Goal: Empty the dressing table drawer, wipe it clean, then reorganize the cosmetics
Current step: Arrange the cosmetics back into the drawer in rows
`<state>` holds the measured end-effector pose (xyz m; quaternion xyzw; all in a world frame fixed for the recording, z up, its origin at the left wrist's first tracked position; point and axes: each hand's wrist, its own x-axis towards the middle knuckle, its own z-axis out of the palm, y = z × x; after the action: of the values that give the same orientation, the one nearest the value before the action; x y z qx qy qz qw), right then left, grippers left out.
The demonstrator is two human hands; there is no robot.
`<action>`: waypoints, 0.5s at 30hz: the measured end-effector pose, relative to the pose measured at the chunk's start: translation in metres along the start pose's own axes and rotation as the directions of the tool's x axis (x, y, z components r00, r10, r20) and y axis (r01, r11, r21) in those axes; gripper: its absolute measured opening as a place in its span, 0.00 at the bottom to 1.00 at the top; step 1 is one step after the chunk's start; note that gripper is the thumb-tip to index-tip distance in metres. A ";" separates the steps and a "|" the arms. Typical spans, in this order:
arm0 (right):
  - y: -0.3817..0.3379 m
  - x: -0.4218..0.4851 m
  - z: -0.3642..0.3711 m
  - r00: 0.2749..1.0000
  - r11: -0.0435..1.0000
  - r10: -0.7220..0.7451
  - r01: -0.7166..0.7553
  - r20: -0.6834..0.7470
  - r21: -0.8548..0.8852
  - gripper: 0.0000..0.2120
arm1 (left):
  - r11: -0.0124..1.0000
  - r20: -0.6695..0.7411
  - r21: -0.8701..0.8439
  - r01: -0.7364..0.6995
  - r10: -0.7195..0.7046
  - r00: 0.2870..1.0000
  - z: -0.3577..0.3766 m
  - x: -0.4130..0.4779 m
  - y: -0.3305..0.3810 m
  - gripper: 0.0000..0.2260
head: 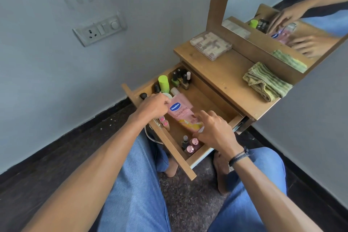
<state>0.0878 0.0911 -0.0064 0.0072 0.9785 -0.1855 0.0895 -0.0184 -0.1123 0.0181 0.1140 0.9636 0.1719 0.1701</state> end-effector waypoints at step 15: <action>0.009 0.019 0.006 0.988 0.997 -0.069 0.073 0.141 -0.029 0.31 | 0.987 0.016 0.162 -0.010 0.008 1.000 0.018 0.007 0.001 0.09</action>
<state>0.0706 0.0973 -0.0182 -0.0422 0.9725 -0.1721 0.1512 -0.0182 -0.1036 0.0006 0.1332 0.9725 0.0930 0.1671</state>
